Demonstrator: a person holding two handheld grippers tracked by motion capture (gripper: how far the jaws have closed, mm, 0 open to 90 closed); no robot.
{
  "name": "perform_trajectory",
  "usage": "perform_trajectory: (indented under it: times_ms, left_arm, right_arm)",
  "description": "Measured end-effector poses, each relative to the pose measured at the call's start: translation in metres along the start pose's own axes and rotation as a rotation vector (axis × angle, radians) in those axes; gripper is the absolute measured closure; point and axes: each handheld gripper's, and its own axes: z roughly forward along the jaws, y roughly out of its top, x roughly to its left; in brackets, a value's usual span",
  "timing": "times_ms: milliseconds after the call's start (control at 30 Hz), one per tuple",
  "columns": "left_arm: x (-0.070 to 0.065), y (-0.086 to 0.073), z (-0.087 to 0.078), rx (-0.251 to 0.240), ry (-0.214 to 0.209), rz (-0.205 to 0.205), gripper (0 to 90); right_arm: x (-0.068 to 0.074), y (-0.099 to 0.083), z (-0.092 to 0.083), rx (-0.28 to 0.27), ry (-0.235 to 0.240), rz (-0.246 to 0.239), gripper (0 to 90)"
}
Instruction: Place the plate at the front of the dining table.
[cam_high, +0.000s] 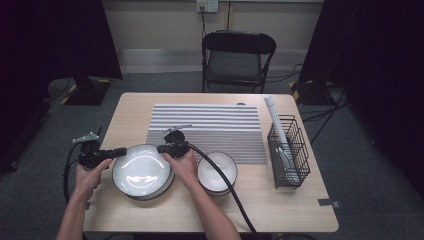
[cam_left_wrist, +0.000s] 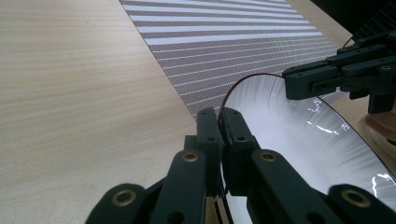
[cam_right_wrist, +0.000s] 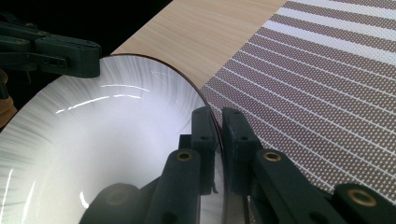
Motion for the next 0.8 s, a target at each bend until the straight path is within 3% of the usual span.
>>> perform_trajectory:
  times_ms: [200,367,467,600,633,800]
  left_arm:
    - [0.001,-0.002,-0.002,0.021,-0.008,-0.017,81.4]
    - [0.001,-0.005,0.0,0.04,-0.012,-0.021,86.5]
    - [-0.001,-0.003,0.002,0.046,0.004,0.001,86.4]
    - [-0.001,-0.002,0.006,0.017,0.009,-0.007,86.6]
    - [-0.003,0.0,0.005,0.004,0.014,0.007,86.5]
    - [-0.003,0.0,0.008,-0.001,0.024,-0.002,86.4]
  right_arm:
    - [0.0,0.0,0.0,-0.001,0.001,0.0,84.6]
    - [0.0,-0.001,-0.001,-0.005,-0.001,0.009,84.6]
    - [0.0,-0.001,-0.001,-0.009,-0.018,0.014,84.6]
    - [0.0,0.001,-0.002,-0.012,-0.041,0.017,84.4]
    - [0.001,0.002,-0.005,-0.017,-0.05,0.001,84.3]
    - [0.0,0.003,-0.004,-0.026,-0.059,0.006,84.1]
